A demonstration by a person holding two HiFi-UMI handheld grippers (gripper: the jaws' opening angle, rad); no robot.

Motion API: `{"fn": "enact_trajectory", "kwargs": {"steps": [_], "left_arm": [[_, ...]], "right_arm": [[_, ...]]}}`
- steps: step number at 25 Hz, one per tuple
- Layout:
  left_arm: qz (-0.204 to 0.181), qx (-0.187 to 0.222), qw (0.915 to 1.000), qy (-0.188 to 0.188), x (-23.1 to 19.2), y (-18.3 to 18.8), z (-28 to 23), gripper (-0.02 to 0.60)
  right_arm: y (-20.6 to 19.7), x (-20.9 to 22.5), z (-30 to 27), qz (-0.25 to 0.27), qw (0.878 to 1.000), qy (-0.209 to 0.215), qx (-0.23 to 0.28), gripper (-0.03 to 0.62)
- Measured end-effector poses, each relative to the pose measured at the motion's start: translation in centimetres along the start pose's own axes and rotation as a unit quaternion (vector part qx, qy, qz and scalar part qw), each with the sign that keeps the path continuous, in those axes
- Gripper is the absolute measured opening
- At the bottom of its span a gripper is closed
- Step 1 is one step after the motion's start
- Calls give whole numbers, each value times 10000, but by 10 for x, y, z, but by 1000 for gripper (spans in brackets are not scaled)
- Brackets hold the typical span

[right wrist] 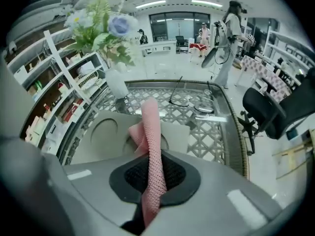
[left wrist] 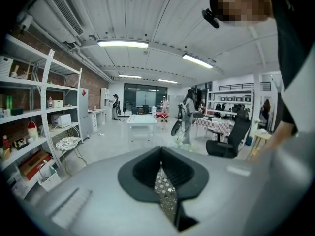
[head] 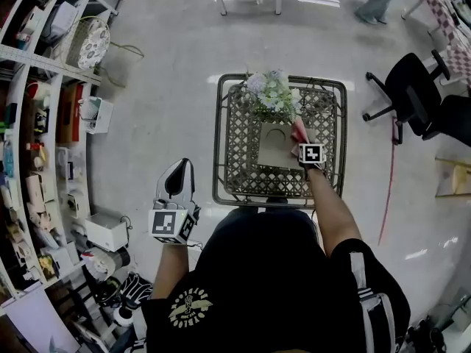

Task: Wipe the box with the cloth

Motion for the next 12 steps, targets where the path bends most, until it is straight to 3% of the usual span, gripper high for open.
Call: {"fn": "enact_trajectory", "kwargs": {"steps": [8,12], "left_arm": [[-10,52,10000,-21,8,4,2,0],[-28,103,9999,-14,8,8,6,0]], "right_arm": [[-20,44,10,-383,9989,-238,-101,17],[-16,30,20,-392,9992,41,2,17]]}}
Point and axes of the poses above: the fingertips, and each gripper's own axes: z backward along the fingers, x to its right, y out of its top, the point moved 8 cm from there along z, backward along the fingers, and after that the axes turned 6 degrees about -x, right-handed, at the moved point
